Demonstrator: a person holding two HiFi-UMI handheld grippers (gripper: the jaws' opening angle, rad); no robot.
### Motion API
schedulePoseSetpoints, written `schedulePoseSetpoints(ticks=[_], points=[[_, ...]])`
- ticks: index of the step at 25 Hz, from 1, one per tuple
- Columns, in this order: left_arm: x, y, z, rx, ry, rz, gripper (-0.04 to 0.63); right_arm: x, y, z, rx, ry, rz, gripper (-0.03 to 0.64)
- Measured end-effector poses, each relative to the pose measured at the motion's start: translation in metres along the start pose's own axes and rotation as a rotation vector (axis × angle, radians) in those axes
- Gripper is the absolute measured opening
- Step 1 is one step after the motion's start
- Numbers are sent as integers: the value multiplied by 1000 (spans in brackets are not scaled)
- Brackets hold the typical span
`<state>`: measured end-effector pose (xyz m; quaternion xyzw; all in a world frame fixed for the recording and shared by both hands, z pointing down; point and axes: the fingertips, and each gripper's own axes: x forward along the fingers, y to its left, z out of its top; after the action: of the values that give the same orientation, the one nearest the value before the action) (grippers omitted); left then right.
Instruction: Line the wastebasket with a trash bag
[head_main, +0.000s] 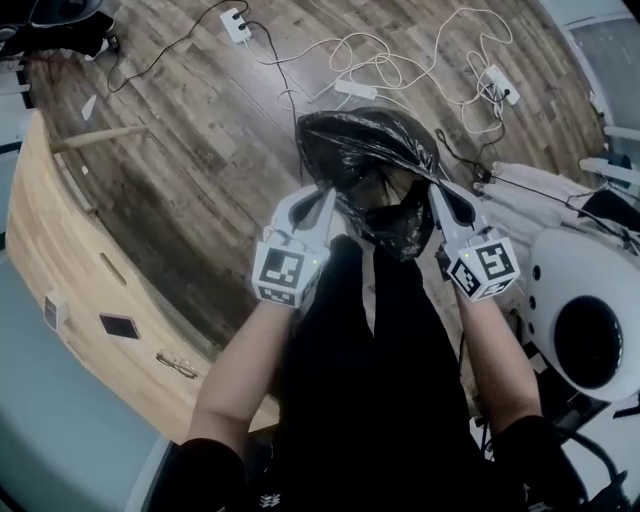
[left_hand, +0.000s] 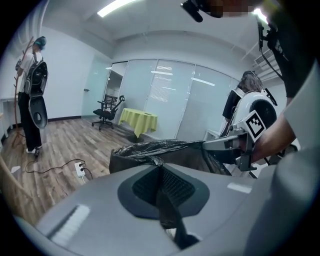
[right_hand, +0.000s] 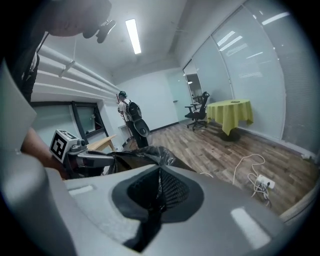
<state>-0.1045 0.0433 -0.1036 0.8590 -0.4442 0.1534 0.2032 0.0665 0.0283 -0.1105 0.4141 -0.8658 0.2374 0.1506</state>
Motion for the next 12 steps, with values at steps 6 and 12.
schedulePoseSetpoints(ticks=[6, 12], points=[[54, 20, -46, 14, 28, -7, 8, 47, -34, -51, 65, 12, 4, 2], [107, 35, -85, -24, 57, 19, 8, 83, -74, -103, 108, 57, 20, 2]])
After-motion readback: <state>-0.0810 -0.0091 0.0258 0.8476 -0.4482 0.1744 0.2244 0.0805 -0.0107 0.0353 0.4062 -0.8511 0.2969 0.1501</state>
